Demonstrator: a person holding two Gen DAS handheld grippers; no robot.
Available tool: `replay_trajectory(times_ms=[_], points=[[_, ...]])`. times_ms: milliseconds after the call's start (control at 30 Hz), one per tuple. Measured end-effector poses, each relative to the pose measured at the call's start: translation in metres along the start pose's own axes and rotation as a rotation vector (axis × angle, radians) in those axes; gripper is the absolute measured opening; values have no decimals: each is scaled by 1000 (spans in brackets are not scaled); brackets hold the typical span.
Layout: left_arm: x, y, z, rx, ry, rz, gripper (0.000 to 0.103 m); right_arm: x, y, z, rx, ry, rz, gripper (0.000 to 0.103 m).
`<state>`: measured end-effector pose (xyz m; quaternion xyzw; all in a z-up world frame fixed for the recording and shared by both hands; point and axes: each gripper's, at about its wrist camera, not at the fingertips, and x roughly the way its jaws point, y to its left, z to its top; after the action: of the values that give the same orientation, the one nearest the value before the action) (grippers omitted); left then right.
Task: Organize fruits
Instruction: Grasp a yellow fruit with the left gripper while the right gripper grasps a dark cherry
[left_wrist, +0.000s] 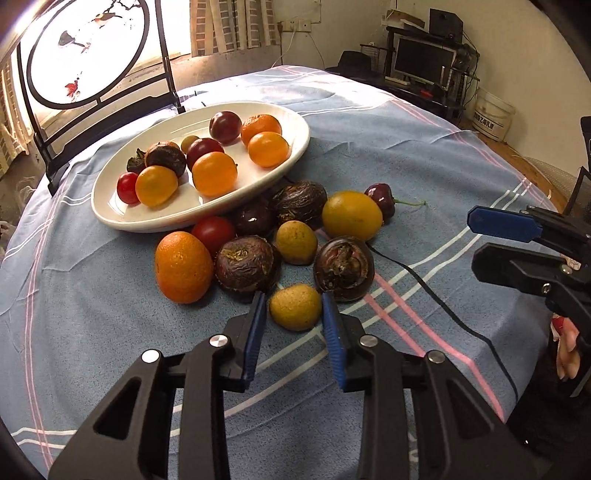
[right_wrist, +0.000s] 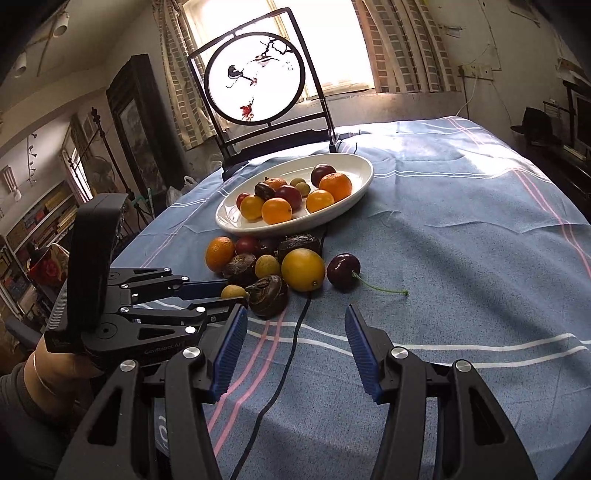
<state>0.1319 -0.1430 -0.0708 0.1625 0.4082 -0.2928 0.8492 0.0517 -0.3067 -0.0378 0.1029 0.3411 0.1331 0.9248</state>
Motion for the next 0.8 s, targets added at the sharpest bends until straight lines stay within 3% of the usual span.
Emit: replay_trajectory(times_ms=[167,200,333,567,700,733,800], points=[[2,1,0,-7,11,-21,32,2,-1,2,-9,9,-19,55],[0,3,-1,-16,-3,-36,28,3,-3,3,-8,11,-27,55],[-22,10,-8,-61,-109,-49,28,12,-9,12,-33,42,-82,54],[-55,33,-23,-158,-175,-78,28,47,-18,38,-129,159,-177,50],[-63,42,-27,-173,-184,-59,28,69,-12,42,-220,237,-213,43],[-64,44,-28,-178,-184,-55,28,73,-10,43,-241,247,-218,36],[-64,46,-29,-177,-179,-42,28,79,-7,43,-280,260,-240,32]])
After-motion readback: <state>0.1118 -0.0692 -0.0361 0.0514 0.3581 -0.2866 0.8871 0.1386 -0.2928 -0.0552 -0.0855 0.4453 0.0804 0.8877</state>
